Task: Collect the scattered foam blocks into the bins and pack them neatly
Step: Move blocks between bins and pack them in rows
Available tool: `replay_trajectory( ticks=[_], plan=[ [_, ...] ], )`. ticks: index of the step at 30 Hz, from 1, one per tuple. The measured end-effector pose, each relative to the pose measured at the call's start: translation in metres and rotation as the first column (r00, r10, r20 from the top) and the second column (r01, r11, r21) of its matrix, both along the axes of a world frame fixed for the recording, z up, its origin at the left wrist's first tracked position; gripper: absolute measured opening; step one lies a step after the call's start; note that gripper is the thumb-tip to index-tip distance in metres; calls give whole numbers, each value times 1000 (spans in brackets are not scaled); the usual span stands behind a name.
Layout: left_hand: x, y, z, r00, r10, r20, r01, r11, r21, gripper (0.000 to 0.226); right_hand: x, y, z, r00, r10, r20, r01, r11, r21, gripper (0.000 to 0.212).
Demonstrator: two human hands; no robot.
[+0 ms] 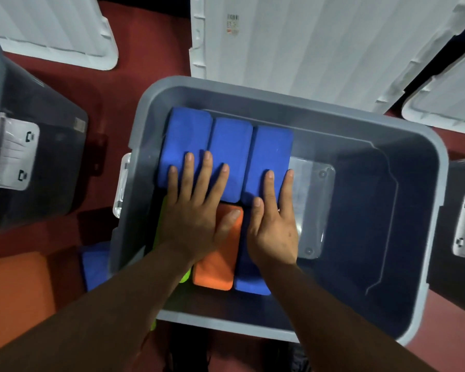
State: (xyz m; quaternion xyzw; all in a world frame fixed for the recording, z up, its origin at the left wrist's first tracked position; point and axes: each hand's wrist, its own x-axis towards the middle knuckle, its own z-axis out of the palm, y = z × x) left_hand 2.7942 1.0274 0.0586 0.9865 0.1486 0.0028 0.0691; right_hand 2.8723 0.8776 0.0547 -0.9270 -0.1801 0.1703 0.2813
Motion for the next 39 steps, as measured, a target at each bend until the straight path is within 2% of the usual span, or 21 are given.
replay_trajectory(
  ticks=[3, 9, 14, 19, 24, 30, 33, 36, 39],
  plan=[
    [5, -8, 2, 1000, 10, -7, -10, 1000, -3, 76, 5, -6, 3, 998, -1, -64, -2, 999, -46, 60],
    [8, -12, -4, 999, 7, 46, -6, 1000, -23, 65, 10, -8, 7, 988, -29, -155, 13, 995, -100, 61],
    [4, -10, -1, 997, -34, 66, 38, 998, -58, 70, 9, -9, 12, 995, -69, -73, 64, 996, -69, 60],
    [7, -14, 0, 999, -10, 54, 16, 993, -113, 72, 10, -5, 10, 988, -110, -110, 98, 989, -110, 60],
    [-3, -2, -1, 993, -110, 53, 114, 990, -88, 70, 12, -9, 11, 986, -107, -127, 96, 991, -94, 56],
    [1, -9, 2, 997, -70, 45, 75, 990, -123, 69, 12, -8, 15, 981, -118, -152, 101, 988, -117, 57],
    [1, -5, 10, 1000, 5, 30, 2, 975, -223, 69, 14, -9, 17, 979, -108, -173, 95, 992, -83, 57],
    [-8, 1, 22, 991, 127, -51, -134, 978, -163, 69, 13, -14, 22, 953, -198, -231, 218, 974, 65, 63],
    [-29, -1, 22, 983, 144, -111, -167, 957, -237, 71, 3, -29, 23, 932, -248, -264, 289, 948, 131, 63]
  ],
)
